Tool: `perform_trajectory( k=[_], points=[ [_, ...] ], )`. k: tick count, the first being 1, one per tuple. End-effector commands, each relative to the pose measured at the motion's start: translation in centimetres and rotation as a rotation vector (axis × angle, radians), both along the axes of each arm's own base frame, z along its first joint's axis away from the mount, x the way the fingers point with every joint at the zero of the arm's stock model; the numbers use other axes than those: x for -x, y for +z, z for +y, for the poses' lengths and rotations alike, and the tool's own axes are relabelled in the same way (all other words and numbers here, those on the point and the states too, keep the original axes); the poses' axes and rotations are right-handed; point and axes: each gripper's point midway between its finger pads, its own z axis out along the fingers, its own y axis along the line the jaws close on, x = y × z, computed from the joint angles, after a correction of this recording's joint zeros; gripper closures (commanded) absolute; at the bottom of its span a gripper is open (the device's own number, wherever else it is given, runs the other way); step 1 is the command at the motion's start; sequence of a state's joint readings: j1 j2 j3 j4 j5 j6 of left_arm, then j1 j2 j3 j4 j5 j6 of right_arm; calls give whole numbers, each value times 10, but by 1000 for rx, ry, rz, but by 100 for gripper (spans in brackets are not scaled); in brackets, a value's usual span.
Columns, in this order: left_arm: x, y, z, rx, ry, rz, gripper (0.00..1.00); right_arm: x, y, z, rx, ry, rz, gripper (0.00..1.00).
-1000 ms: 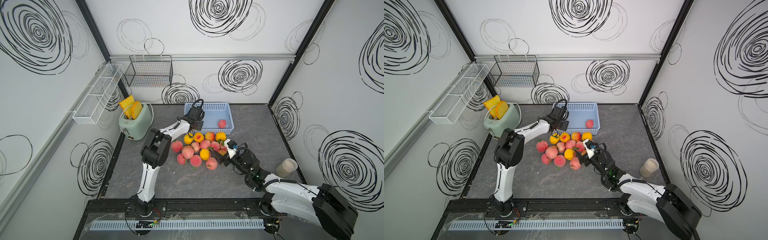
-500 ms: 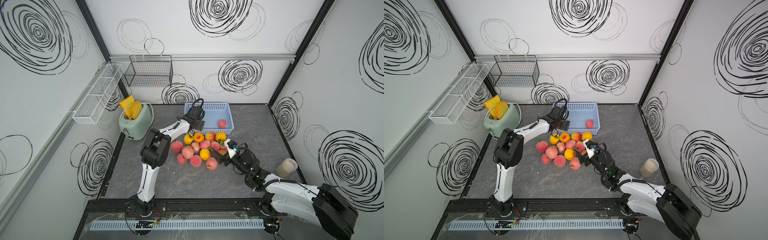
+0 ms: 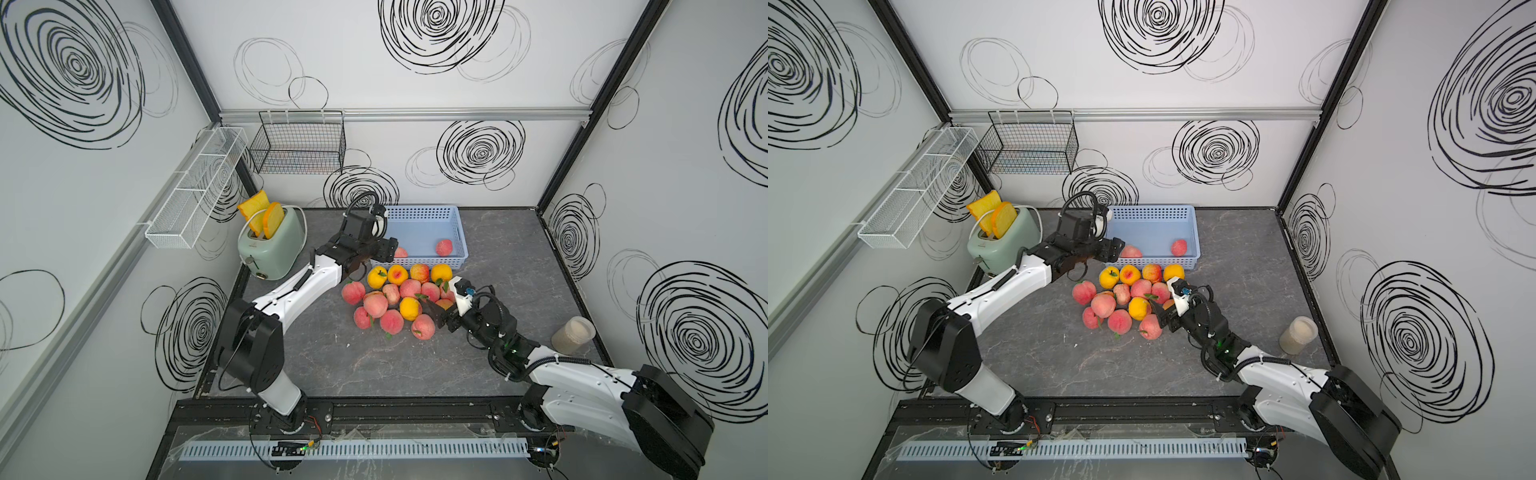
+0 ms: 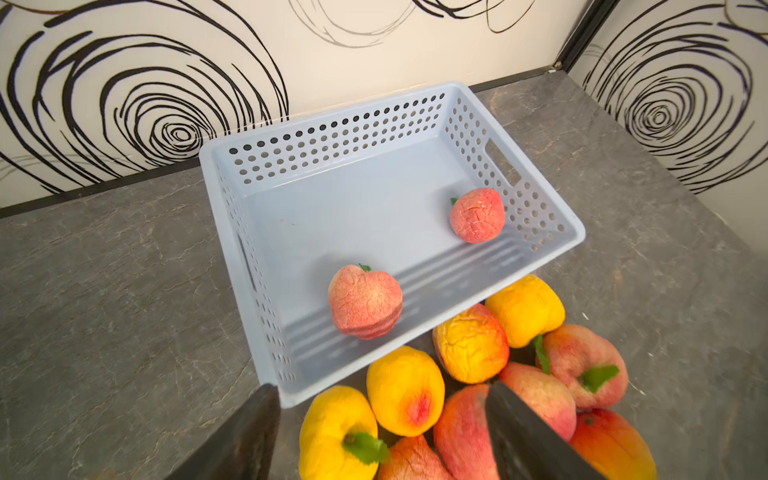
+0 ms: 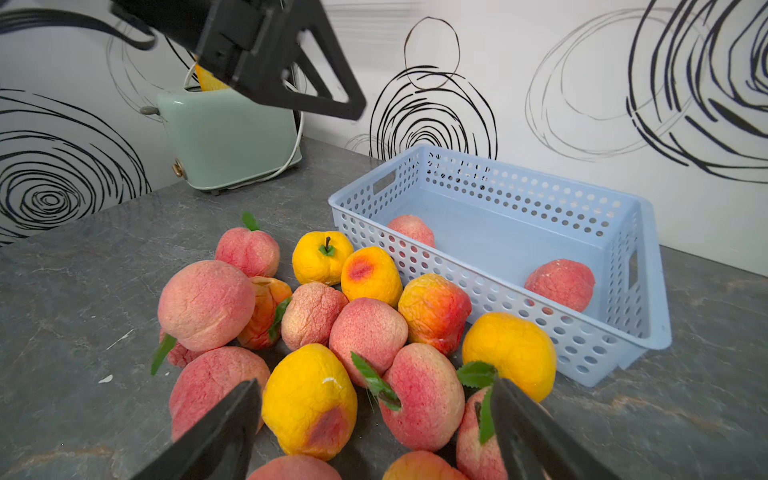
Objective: Put the peaches into the basket
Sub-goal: Pick up the peach from the center of the board.
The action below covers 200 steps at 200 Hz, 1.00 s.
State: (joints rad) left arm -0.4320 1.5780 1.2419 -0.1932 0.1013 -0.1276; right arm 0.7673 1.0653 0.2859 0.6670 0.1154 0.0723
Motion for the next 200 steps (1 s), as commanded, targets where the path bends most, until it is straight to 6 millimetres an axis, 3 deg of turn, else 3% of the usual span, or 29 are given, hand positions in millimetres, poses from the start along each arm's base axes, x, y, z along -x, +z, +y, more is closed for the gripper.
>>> perform_trajectory(
  k=[1,34,66,86,139,200],
  points=[
    [26,13,-2,126,-107,-5,18,-11,1,-5,-22,-73,103,11],
    [76,24,-6,197,-291,13,17,-18,-8,-30,-34,-192,277,9],
    [125,25,-29,160,-485,-11,18,-32,-24,-68,-121,-250,509,8],
    [145,21,-44,171,-574,-3,17,-42,-31,-84,-146,-265,619,8],
    [157,19,-57,204,-628,36,17,-57,-59,-100,-180,-258,794,8],
    [155,16,-57,208,-616,55,16,-66,-89,-91,-174,-214,890,10]
  ],
)
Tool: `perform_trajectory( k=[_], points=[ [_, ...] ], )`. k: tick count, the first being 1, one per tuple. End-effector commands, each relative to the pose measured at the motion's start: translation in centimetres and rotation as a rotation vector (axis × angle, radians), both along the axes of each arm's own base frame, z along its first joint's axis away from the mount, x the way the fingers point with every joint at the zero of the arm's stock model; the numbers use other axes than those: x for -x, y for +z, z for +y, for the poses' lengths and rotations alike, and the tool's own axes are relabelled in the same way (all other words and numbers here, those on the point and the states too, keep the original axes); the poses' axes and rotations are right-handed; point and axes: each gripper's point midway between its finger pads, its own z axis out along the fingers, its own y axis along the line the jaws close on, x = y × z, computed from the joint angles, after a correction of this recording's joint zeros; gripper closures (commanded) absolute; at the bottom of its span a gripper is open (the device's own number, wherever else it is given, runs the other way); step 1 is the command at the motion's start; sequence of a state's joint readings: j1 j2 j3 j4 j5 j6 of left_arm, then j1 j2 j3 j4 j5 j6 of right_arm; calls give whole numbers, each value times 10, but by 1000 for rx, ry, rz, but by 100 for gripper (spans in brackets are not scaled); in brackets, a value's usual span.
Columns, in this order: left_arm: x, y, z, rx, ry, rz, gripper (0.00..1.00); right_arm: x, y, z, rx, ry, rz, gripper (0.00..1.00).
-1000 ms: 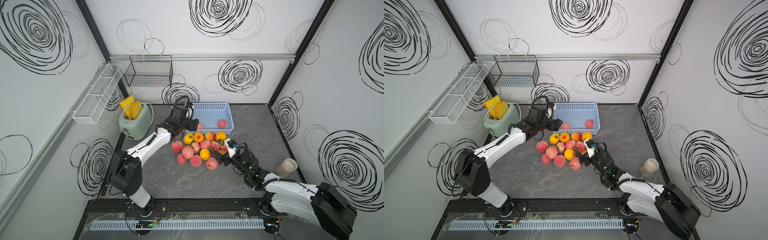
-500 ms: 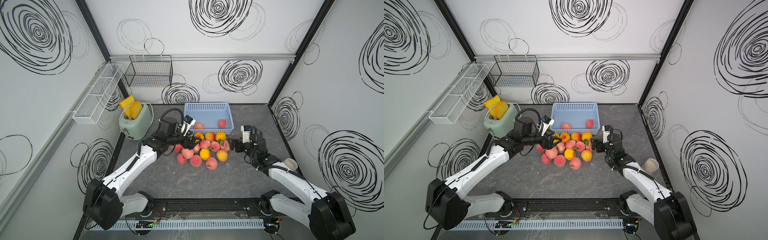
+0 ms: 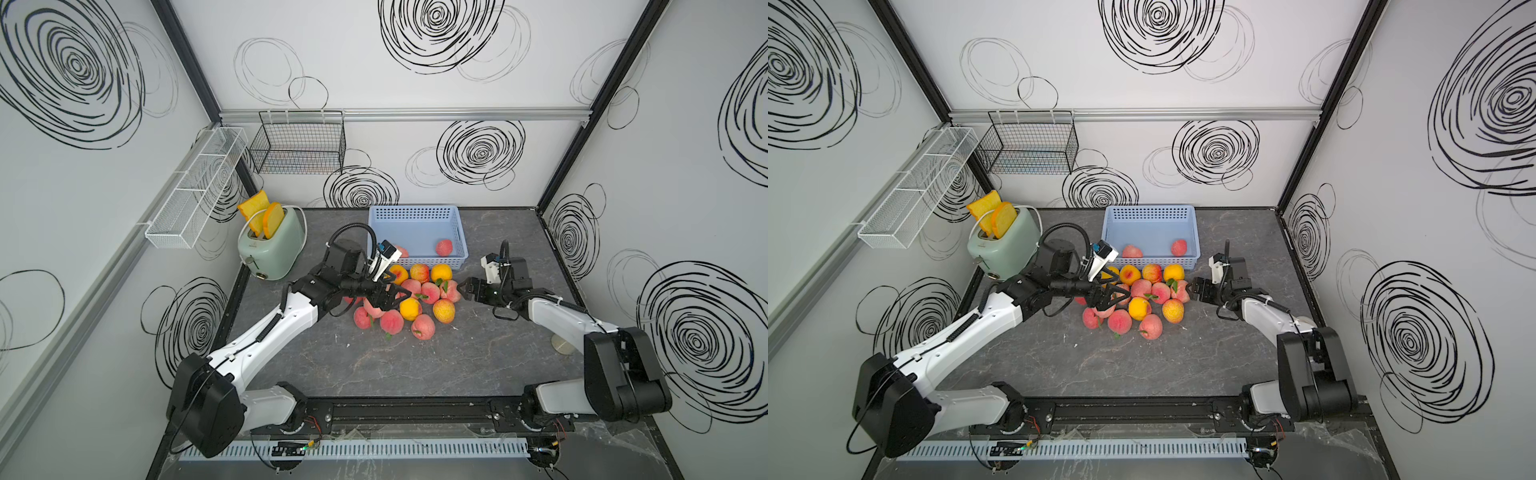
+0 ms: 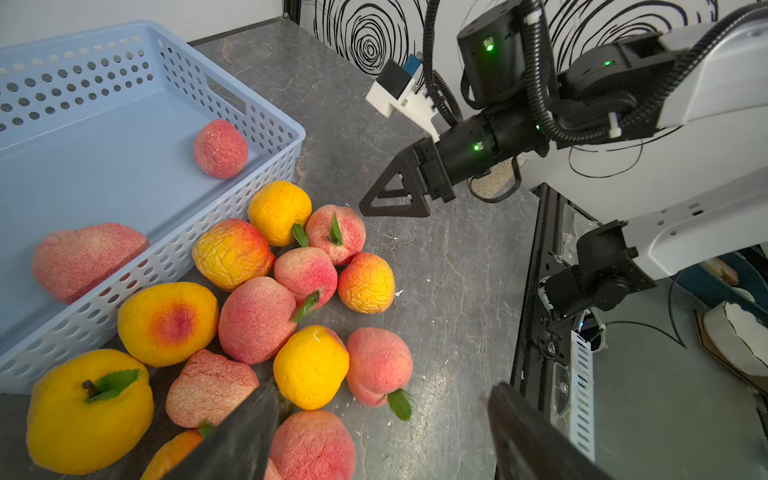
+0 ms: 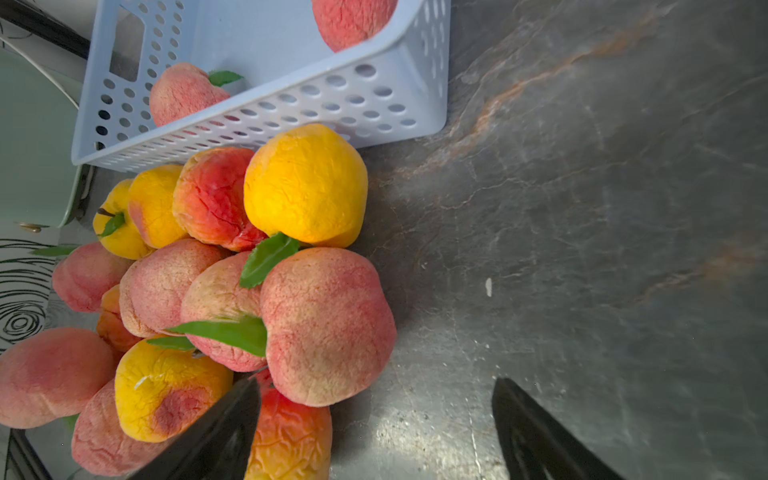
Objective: Put the peaches into the basket
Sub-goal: Pick up the peach from the center of the board.
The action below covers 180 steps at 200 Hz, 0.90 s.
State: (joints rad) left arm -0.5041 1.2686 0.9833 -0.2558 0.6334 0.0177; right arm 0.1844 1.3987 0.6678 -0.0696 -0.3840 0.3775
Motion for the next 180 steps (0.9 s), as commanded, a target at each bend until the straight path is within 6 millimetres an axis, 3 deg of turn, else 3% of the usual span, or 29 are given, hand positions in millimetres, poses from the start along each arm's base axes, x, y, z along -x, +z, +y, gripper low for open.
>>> perform_trajectory(
  k=[1,180],
  points=[
    [3,-2,-5,13,-32,5,16,-3,4,11,-52,40,9,10],
    [1,-7,-7,10,-26,35,15,-19,-8,38,-83,89,14,14]
  ],
)
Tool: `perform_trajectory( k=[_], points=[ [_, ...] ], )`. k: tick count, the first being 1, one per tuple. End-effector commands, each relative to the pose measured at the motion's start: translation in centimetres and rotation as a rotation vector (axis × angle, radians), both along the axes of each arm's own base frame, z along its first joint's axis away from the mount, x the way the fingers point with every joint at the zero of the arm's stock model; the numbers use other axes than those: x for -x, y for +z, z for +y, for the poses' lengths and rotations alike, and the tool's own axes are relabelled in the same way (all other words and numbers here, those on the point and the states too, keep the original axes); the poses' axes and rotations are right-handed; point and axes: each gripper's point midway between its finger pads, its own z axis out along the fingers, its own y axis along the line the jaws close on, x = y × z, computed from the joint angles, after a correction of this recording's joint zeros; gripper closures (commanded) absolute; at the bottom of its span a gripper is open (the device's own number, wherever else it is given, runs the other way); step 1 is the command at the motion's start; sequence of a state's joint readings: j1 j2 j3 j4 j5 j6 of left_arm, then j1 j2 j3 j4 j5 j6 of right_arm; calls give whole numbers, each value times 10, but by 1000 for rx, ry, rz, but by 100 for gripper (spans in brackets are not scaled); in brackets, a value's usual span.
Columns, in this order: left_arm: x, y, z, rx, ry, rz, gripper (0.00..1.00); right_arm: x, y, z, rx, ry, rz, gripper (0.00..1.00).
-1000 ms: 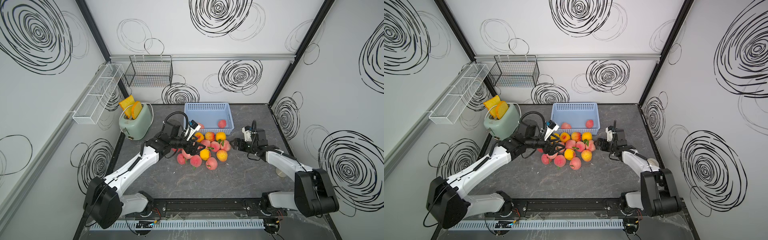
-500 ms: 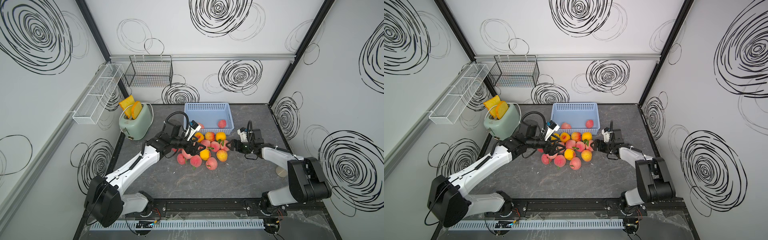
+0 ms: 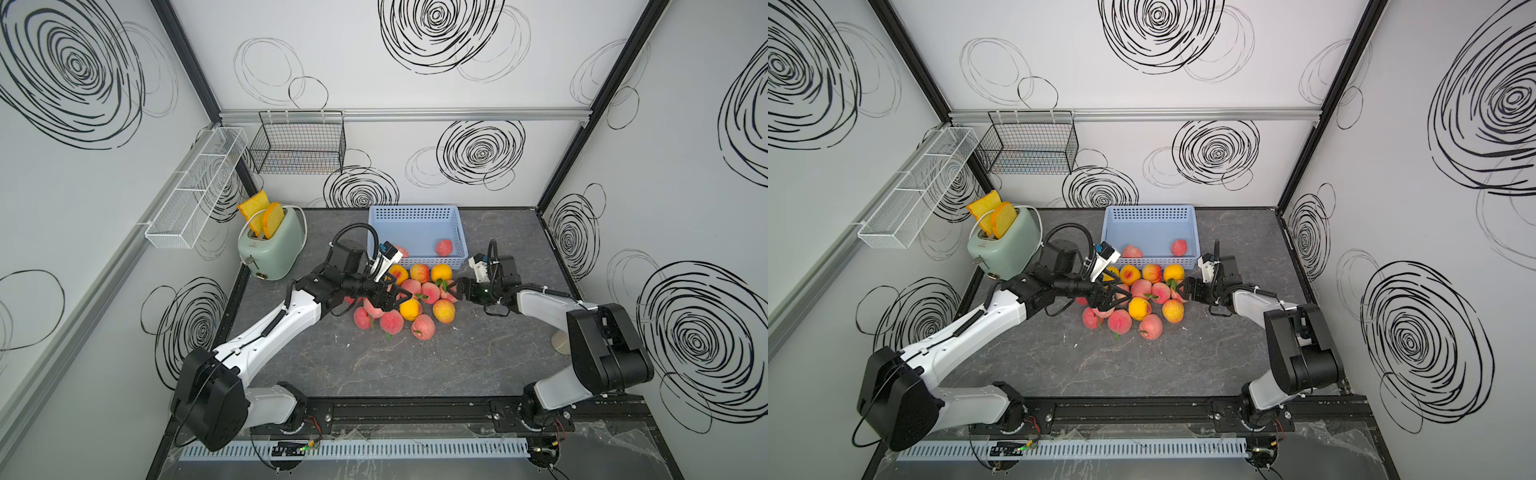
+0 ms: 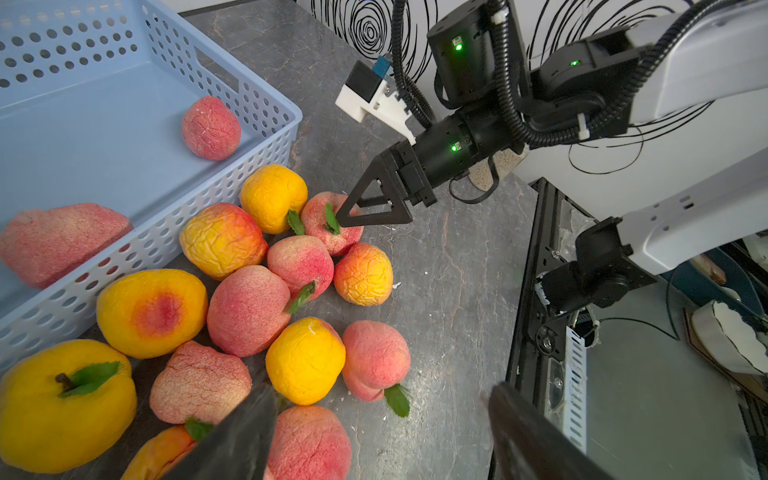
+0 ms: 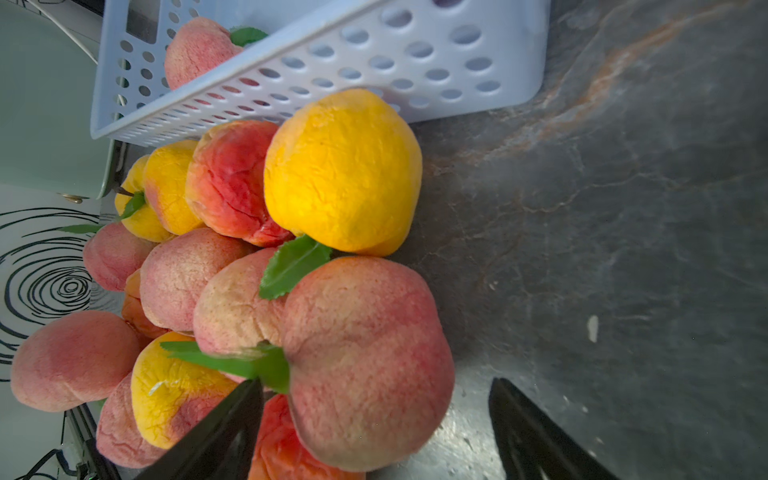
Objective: Put the peaches into the basket
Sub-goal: Pick up the peach from the center of the board.
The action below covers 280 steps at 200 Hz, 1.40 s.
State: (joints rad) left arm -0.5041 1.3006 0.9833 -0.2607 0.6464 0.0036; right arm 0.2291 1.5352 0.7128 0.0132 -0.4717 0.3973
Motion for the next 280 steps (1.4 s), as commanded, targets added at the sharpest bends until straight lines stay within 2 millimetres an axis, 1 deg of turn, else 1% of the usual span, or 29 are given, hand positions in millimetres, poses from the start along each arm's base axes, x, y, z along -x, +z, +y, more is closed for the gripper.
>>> perform_trajectory(
  k=[1,46,66,103,144,185,198,212,239,259,280],
  points=[
    [1,5,-4,19,-22,-14,15,-10,5,7,-11,2,-19,14],
    [1,4,-3,14,-15,-14,15,-12,-3,8,7,-3,0,19],
    [0,3,-3,9,-9,-12,15,-13,-6,5,21,-13,4,24],
    [0,2,-4,12,-12,-6,15,-11,-2,1,32,-31,2,33],
    [-2,0,-4,11,-9,2,15,-12,20,-10,38,-60,-36,37],
    [-3,1,-3,12,-4,2,16,-20,59,-18,38,-84,-108,38],
    [-3,1,-2,11,-1,2,15,-26,71,-19,39,-90,-138,38],
    [-4,0,-2,10,0,2,15,-38,85,-19,33,-97,-179,38],
    [-5,1,0,8,9,2,16,-69,101,-12,20,-99,-238,38],
    [-6,-1,1,3,15,4,15,-93,100,-6,27,-105,-264,39],
    [-8,-2,0,4,16,9,15,-116,92,2,79,-104,-282,40]
  ],
)
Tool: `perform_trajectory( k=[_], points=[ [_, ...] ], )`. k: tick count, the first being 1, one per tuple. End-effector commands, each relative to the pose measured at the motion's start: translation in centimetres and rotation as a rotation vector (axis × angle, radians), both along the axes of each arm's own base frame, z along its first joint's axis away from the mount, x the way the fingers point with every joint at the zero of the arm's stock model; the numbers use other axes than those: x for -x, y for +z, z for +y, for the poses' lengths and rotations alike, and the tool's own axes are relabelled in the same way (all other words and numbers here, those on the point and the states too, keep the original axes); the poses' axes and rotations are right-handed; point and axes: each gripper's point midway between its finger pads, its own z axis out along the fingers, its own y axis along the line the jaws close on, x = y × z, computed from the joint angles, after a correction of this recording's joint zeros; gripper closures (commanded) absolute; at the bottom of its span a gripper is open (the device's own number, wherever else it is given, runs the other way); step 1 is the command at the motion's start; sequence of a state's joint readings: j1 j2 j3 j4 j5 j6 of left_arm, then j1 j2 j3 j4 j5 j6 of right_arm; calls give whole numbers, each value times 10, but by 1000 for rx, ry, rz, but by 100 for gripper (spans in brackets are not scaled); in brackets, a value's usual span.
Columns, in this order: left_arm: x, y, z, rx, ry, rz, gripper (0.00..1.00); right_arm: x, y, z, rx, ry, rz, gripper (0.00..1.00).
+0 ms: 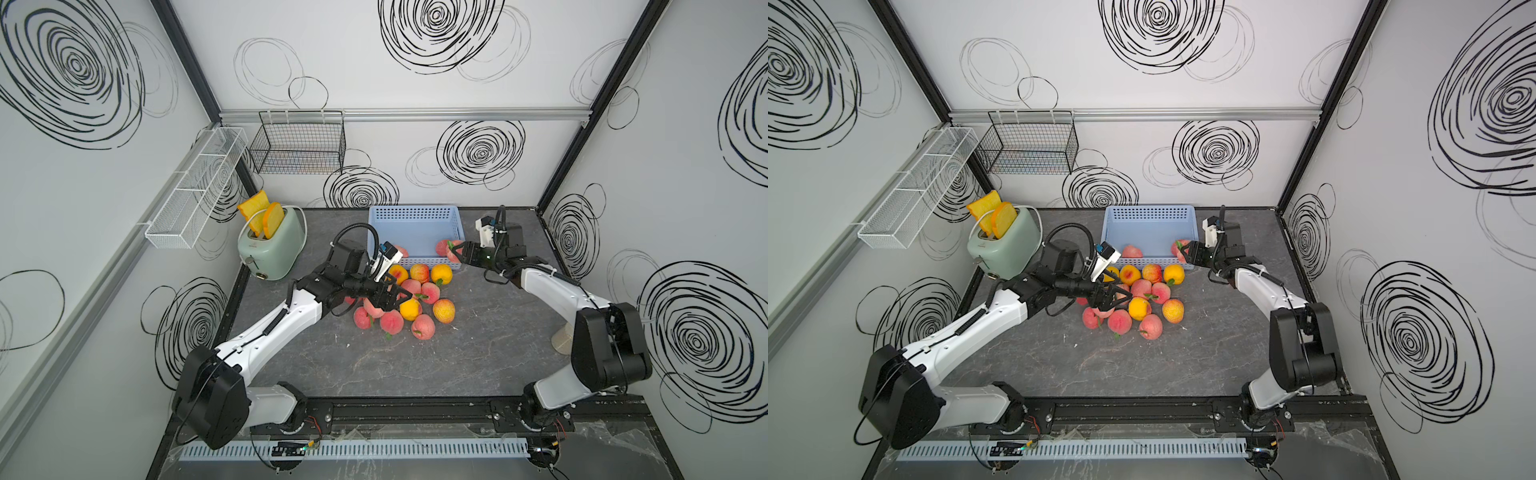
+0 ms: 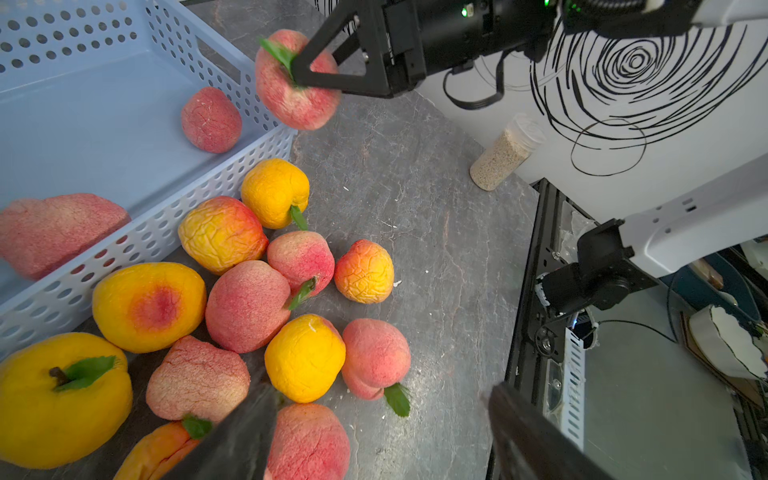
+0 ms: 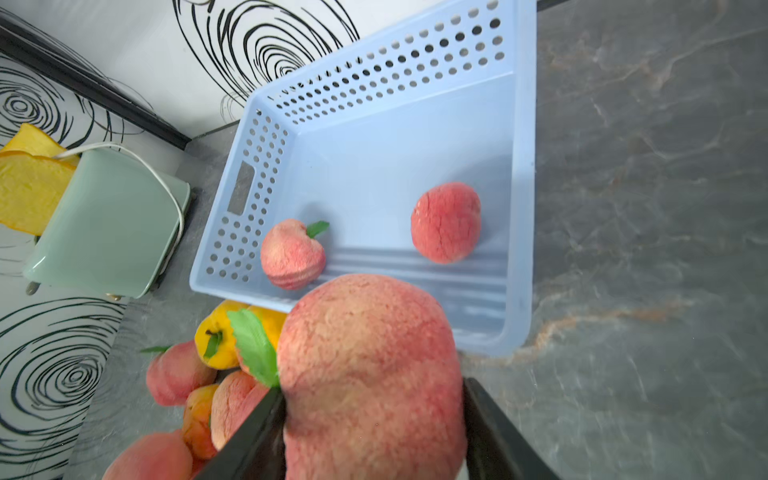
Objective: Put the peaches into the basket
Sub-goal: Pick up the peach from the center of the board, then place the peach in the basket.
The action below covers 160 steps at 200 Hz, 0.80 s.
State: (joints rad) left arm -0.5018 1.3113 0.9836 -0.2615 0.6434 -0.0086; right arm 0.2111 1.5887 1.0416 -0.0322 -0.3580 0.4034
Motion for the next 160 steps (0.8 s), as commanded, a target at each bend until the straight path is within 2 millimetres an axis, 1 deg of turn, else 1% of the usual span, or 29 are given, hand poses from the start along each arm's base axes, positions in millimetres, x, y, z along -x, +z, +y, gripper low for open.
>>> perform_trajectory(
  k=[1,35,68,95,125,160],
  points=[
    [-6,2,0,7,5,-9,15,-25,-3,8,59,-6,-41,40],
    [-6,1,0,13,6,-3,15,-53,-19,26,149,13,-45,40],
    [-10,0,3,10,19,-3,15,-68,-37,50,228,46,-46,40],
    [-11,0,6,7,29,-2,15,-74,-51,66,280,73,-40,40],
    [-14,-2,8,3,38,4,15,-79,-65,78,332,90,-34,39],
    [-16,-4,10,2,47,8,15,-83,-79,77,384,86,-16,39]
  ],
)
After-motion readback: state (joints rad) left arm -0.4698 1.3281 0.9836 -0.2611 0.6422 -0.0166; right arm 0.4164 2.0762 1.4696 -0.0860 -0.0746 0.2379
